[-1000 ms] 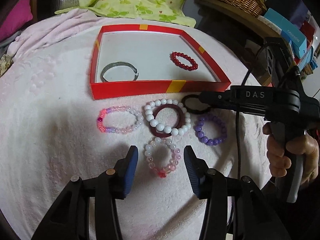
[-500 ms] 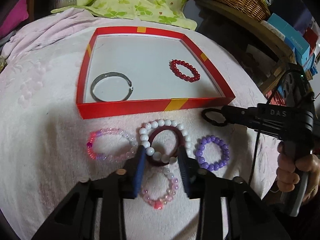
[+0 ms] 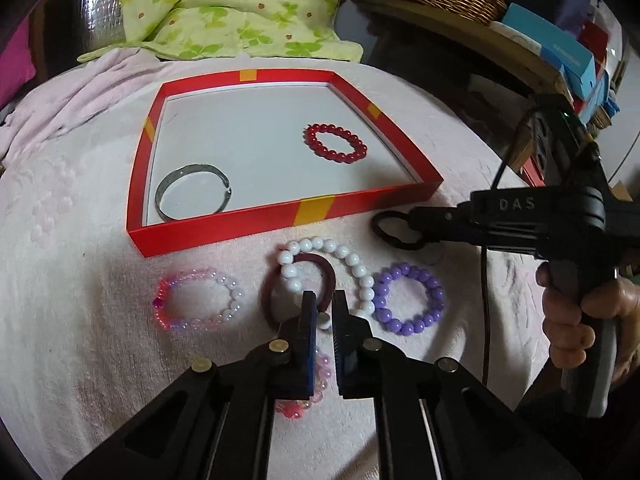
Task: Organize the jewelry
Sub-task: 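Grasp the white pearl bracelet with left gripper while right grasps a black hair tie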
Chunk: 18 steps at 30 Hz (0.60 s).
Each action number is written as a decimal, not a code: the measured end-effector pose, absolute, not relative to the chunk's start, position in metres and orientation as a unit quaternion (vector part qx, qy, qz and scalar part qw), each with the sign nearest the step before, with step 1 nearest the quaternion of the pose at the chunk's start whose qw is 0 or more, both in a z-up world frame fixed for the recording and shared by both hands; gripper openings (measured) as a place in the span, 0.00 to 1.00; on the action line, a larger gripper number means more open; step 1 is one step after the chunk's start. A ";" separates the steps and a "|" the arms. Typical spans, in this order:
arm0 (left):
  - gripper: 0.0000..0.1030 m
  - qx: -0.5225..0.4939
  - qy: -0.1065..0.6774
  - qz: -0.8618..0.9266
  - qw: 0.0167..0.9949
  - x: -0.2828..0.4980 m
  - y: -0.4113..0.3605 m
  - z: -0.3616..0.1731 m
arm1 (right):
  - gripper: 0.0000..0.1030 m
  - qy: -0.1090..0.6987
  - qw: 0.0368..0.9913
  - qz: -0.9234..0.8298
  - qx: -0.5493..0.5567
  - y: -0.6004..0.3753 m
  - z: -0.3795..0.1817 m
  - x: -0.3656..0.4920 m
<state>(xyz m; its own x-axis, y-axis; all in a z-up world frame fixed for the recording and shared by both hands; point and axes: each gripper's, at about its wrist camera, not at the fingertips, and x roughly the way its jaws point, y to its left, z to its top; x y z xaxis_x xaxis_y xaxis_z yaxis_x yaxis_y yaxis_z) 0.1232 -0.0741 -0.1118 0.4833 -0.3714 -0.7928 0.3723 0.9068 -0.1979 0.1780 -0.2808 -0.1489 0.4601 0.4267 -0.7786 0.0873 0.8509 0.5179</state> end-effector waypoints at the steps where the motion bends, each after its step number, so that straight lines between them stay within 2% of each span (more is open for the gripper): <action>1: 0.08 0.003 0.464 -0.210 0.861 0.123 -0.074 -0.113 | 0.24 0.509 0.816 0.103 0.253 -0.281 -0.149 0.178; 6: 0.11 0.001 0.465 -0.190 0.865 0.122 -0.066 -0.114 | 0.24 0.512 0.814 0.101 0.256 -0.283 -0.151 0.177; 8: 0.21 -0.003 0.468 -0.188 0.863 0.124 -0.065 -0.115 | 0.24 0.513 0.812 0.100 0.258 -0.284 -0.152 0.177; 9: 0.22 -0.006 0.471 -0.186 0.862 0.127 -0.065 -0.116 | 0.24 0.513 0.812 0.100 0.259 -0.285 -0.152 0.177; 18: 0.23 -0.043 0.491 -0.194 0.848 0.144 -0.068 -0.125 | 0.24 0.514 0.812 0.099 0.260 -0.284 -0.152 0.177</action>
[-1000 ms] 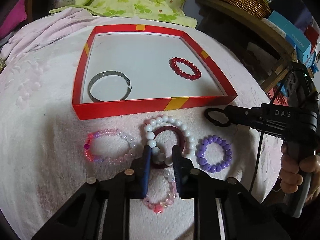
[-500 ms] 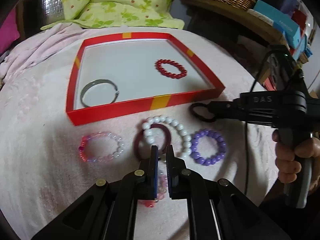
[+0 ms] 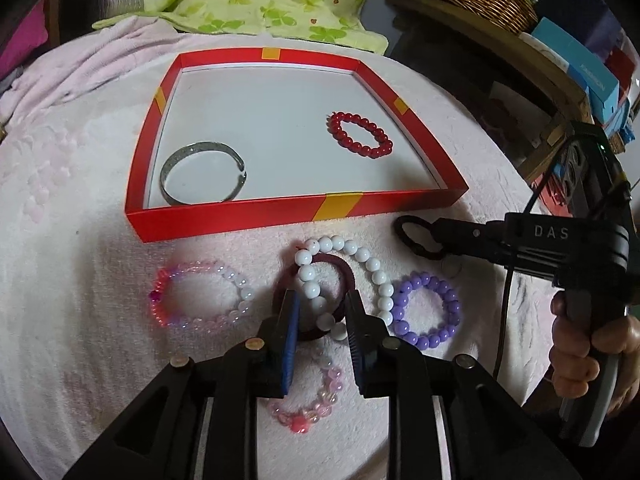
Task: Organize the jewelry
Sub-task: 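Grasp the white pearl bracelet with left gripper while right grasps a black hair tie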
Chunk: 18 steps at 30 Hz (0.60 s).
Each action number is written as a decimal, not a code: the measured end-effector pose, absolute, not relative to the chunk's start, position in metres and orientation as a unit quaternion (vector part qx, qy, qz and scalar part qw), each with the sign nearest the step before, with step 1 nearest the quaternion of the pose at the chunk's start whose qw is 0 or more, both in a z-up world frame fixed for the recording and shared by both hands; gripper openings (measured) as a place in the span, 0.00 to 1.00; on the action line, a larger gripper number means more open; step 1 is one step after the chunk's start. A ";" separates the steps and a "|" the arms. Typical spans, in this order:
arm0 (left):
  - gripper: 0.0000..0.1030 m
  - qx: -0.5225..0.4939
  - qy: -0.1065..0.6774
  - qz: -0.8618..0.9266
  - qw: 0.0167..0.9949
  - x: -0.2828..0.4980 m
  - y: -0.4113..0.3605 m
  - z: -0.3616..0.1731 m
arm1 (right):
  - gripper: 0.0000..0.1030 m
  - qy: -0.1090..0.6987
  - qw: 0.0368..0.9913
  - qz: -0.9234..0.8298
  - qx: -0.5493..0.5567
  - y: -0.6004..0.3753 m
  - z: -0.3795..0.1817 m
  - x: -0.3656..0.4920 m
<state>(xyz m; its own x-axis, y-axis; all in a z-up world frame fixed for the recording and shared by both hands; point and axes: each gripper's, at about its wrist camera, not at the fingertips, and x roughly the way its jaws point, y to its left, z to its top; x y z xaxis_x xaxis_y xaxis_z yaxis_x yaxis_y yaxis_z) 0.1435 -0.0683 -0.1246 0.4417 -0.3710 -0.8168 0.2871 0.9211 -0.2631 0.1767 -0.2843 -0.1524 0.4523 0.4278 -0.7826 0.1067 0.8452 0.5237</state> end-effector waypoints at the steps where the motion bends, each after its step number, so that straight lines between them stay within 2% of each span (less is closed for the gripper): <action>1: 0.23 -0.043 0.492 -0.194 0.847 0.145 -0.069 -0.126 | 0.24 0.514 0.811 0.100 0.261 -0.285 -0.152 0.177; 3: 0.20 -0.038 0.493 -0.189 0.849 0.145 -0.070 -0.128 | 0.25 0.514 0.810 0.102 0.262 -0.285 -0.152 0.177; 5: 0.12 -0.034 0.489 -0.187 0.851 0.145 -0.072 -0.128 | 0.27 0.515 0.808 0.104 0.266 -0.285 -0.152 0.177; 8: 0.10 -0.030 0.484 -0.186 0.854 0.143 -0.072 -0.127 | 0.41 0.514 0.803 0.115 0.278 -0.285 -0.150 0.177; 12: 0.09 -0.022 0.469 -0.177 0.865 0.139 -0.073 -0.119 | 0.42 0.508 0.815 0.119 0.251 -0.275 -0.146 0.176; 13: 0.09 -0.022 0.465 -0.176 0.867 0.137 -0.073 -0.117 | 0.40 0.509 0.817 0.118 0.241 -0.273 -0.147 0.177; 15: 0.09 -0.016 0.455 -0.174 0.873 0.133 -0.073 -0.110 | 0.16 0.510 0.825 0.113 0.214 -0.266 -0.147 0.177; 17: 0.09 -0.009 0.445 -0.172 0.879 0.130 -0.074 -0.104 | 0.08 0.512 0.829 0.113 0.194 -0.260 -0.146 0.178; 18: 0.09 -0.006 0.439 -0.172 0.882 0.128 -0.074 -0.100 | 0.08 0.510 0.833 0.113 0.184 -0.257 -0.145 0.177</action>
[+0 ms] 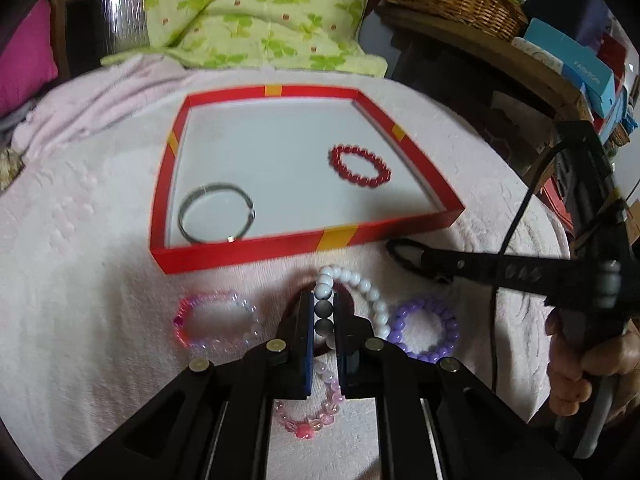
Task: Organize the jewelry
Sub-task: 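Grasp the white pearl bracelet with left gripper while right grasps a black hair tie, then lift the white pearl bracelet with left gripper while right lifts the black hair tie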
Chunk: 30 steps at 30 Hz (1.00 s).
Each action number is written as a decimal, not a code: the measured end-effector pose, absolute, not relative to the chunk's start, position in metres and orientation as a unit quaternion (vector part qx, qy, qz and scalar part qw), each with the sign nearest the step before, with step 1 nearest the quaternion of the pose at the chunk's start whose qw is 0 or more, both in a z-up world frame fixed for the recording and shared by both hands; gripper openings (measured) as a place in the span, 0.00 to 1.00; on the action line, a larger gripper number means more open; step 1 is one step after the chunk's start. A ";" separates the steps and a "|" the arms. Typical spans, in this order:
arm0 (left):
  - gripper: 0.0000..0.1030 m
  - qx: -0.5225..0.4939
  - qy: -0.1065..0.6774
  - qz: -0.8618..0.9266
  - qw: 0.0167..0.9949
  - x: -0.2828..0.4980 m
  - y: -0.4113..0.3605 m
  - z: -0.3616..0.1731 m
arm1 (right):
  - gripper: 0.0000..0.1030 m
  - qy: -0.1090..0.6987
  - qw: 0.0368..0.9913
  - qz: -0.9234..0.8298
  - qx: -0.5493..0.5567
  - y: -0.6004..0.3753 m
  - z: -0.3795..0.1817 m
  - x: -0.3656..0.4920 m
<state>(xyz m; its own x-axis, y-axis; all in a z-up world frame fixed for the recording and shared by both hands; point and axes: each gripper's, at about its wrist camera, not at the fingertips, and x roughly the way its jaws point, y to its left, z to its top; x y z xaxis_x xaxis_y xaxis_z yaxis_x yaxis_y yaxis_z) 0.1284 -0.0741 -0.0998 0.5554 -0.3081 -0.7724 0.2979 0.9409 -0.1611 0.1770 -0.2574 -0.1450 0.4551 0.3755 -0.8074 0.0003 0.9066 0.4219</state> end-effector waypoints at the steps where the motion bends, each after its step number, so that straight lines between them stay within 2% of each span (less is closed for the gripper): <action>1: 0.09 -0.001 0.432 -0.171 0.885 0.126 -0.075 -0.095 | 0.08 0.503 0.841 0.108 0.166 -0.254 -0.142 0.176; 4: 0.09 0.012 0.417 -0.168 0.893 0.122 -0.078 -0.085 | 0.07 0.488 0.856 0.101 0.139 -0.249 -0.135 0.173; 19: 0.09 0.043 0.395 -0.142 0.907 0.108 -0.070 -0.052 | 0.07 0.462 0.864 0.126 0.155 -0.258 -0.118 0.163; 23: 0.09 0.020 0.388 -0.153 0.909 0.112 -0.059 -0.063 | 0.09 0.470 0.848 0.138 0.201 -0.271 -0.121 0.166; 28: 0.09 0.040 0.383 -0.177 0.906 0.109 -0.061 -0.089 | 0.13 0.470 0.860 0.137 0.141 -0.256 -0.117 0.160; 29: 0.09 0.047 0.381 -0.178 0.906 0.109 -0.060 -0.093 | 0.14 0.470 0.861 0.135 0.138 -0.254 -0.117 0.159; 30: 0.09 0.050 0.384 -0.177 0.905 0.109 -0.059 -0.098 | 0.20 0.469 0.862 0.134 0.135 -0.251 -0.117 0.158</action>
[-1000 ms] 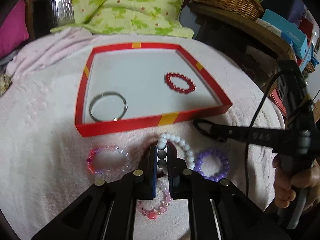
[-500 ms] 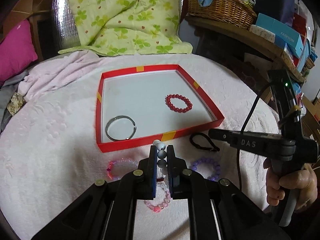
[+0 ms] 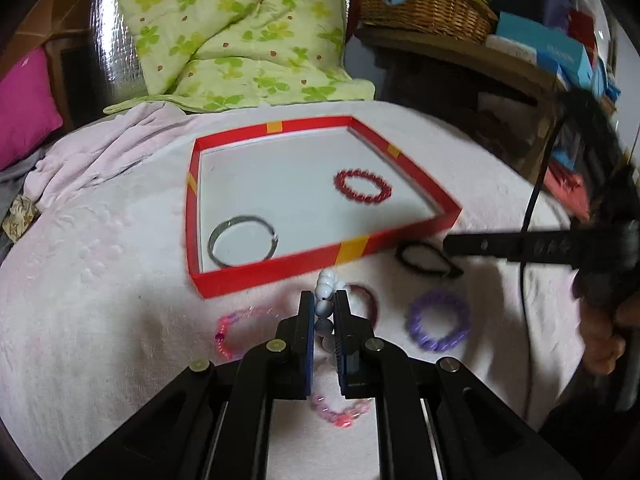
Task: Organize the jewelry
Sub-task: 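Lift the white pearl bracelet with left gripper while right lifts the black hair tie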
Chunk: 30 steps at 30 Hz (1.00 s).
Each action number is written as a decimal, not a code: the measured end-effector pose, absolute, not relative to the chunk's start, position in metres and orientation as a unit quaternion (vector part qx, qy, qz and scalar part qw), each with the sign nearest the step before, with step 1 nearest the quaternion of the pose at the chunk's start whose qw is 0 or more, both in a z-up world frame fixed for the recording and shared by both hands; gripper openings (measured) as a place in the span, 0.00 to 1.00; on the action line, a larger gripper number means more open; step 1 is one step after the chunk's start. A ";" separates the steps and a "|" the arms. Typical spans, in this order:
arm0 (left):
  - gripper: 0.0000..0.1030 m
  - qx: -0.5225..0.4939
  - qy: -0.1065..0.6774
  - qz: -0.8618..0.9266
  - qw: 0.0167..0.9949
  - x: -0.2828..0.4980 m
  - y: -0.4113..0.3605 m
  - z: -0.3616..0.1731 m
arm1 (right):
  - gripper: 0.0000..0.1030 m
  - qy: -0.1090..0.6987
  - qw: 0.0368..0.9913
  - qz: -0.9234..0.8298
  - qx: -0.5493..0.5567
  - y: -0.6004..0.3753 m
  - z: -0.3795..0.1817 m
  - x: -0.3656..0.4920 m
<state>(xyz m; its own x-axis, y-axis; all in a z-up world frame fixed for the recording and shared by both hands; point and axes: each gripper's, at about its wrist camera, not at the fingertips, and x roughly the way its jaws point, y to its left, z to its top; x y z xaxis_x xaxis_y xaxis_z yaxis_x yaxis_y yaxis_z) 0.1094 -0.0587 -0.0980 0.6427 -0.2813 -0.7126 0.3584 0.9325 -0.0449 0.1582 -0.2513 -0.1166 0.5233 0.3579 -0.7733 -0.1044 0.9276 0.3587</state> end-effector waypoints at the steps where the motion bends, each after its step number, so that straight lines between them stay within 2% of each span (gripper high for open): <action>1: 0.09 0.047 0.400 -0.171 0.899 0.114 -0.057 -0.103 | 0.24 0.468 0.864 0.131 0.129 -0.248 -0.117 0.158; 3: 0.09 0.036 0.425 -0.165 0.889 0.123 -0.055 -0.106 | 0.40 0.464 0.872 0.115 0.105 -0.240 -0.117 0.159; 8: 0.09 0.036 0.412 -0.179 0.893 0.129 -0.048 -0.098 | 0.43 0.452 0.886 0.086 0.057 -0.231 -0.122 0.163; 10: 0.09 0.036 0.422 -0.181 0.887 0.130 -0.046 -0.102 | 0.41 0.460 0.882 0.083 0.058 -0.230 -0.127 0.167; 11: 0.09 0.035 0.426 -0.181 0.886 0.131 -0.046 -0.103 | 0.36 0.462 0.882 0.078 0.054 -0.229 -0.130 0.170; 12: 0.09 0.034 0.428 -0.182 0.885 0.132 -0.044 -0.104 | 0.25 0.465 0.881 0.078 0.046 -0.226 -0.133 0.171; 15: 0.09 0.026 0.430 -0.181 0.884 0.133 -0.039 -0.103 | 0.14 0.476 0.876 0.079 0.017 -0.214 -0.141 0.172; 19: 0.09 0.007 0.448 -0.174 0.877 0.137 -0.032 -0.110 | 0.13 0.480 0.875 0.067 0.005 -0.210 -0.146 0.172; 30: 0.11 -0.020 0.480 -0.165 0.861 0.142 -0.023 -0.128 | 0.15 0.498 0.860 0.059 0.091 -0.232 -0.152 0.176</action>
